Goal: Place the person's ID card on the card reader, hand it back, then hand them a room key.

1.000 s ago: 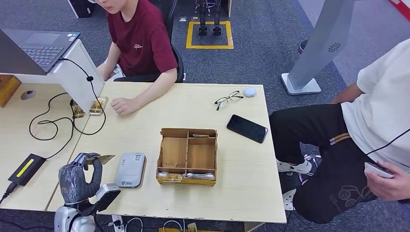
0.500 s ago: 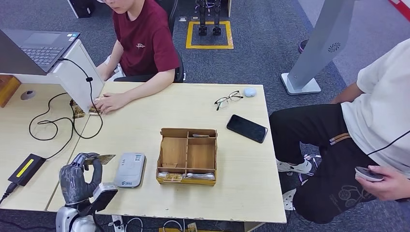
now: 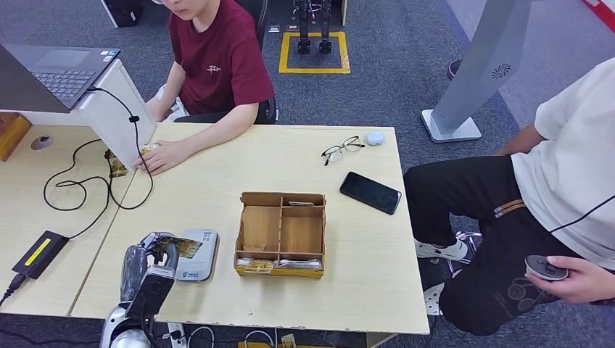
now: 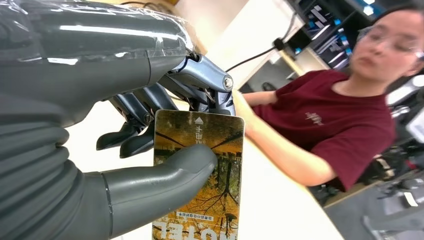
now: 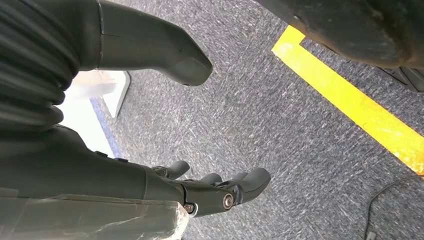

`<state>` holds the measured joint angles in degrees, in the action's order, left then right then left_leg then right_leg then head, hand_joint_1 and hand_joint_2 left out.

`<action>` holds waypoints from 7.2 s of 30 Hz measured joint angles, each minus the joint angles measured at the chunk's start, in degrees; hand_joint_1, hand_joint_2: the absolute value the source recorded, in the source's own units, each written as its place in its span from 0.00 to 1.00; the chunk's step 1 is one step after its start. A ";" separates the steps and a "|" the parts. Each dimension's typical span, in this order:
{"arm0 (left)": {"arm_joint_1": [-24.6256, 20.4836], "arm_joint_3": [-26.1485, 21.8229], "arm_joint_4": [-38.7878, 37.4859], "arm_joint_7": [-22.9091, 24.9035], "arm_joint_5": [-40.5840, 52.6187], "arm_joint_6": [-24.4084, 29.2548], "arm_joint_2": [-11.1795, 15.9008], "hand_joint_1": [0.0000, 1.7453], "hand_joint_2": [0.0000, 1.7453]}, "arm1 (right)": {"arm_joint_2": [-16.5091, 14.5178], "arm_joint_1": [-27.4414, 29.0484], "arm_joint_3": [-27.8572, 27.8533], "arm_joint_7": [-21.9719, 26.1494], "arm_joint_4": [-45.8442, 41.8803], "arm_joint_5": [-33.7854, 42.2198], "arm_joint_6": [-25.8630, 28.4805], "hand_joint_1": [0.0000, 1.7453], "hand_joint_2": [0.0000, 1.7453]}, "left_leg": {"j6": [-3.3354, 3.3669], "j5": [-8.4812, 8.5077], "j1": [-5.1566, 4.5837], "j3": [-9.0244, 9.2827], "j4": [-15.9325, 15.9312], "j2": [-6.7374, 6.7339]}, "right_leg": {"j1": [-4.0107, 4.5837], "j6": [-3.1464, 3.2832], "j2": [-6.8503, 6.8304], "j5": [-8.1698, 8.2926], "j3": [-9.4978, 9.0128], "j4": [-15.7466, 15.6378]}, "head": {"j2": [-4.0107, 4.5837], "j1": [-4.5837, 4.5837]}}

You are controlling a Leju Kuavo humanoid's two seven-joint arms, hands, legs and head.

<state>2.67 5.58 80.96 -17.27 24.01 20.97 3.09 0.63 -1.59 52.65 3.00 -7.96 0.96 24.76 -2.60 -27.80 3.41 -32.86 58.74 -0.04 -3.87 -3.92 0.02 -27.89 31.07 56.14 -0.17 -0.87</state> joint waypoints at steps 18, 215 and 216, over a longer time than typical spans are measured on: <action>-3.05 -0.66 -4.19 9.78 -8.01 -4.26 -0.14 1.00 1.00 | 0.00 -0.02 0.05 -1.19 -0.01 -0.58 0.36 0.00 1.00 | 0.00 0.00 0.00 -0.01 0.00 0.00 | 0.00 0.00 0.00 0.00 -0.01 0.00 | 0.00 0.01; -8.50 9.28 -1.63 -9.50 7.71 0.51 -0.16 0.00 1.00 | 0.44 -0.63 3.35 -0.97 -1.39 -2.34 -0.68 0.00 1.00 | 0.05 0.09 -0.01 -0.01 0.02 -0.05 | 0.00 0.03 0.05 0.13 -0.02 -0.01 | 0.00 -0.04; -7.66 10.63 -0.76 -9.40 10.36 0.82 0.74 0.00 1.00 | 0.44 -0.63 3.25 -0.97 -1.38 -2.33 -0.81 0.00 1.00 | 0.05 0.09 -0.01 -0.01 0.02 -0.05 | 0.00 0.03 0.05 0.13 -0.01 -0.01 | 0.00 -0.05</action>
<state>-4.99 16.21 80.20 -26.68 34.37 21.78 3.83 1.07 -2.22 55.90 2.03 -9.34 -1.38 23.96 -2.56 -27.71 3.40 -32.88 58.75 -0.09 -3.88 -3.89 0.07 -27.75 31.06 56.13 -0.17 -0.92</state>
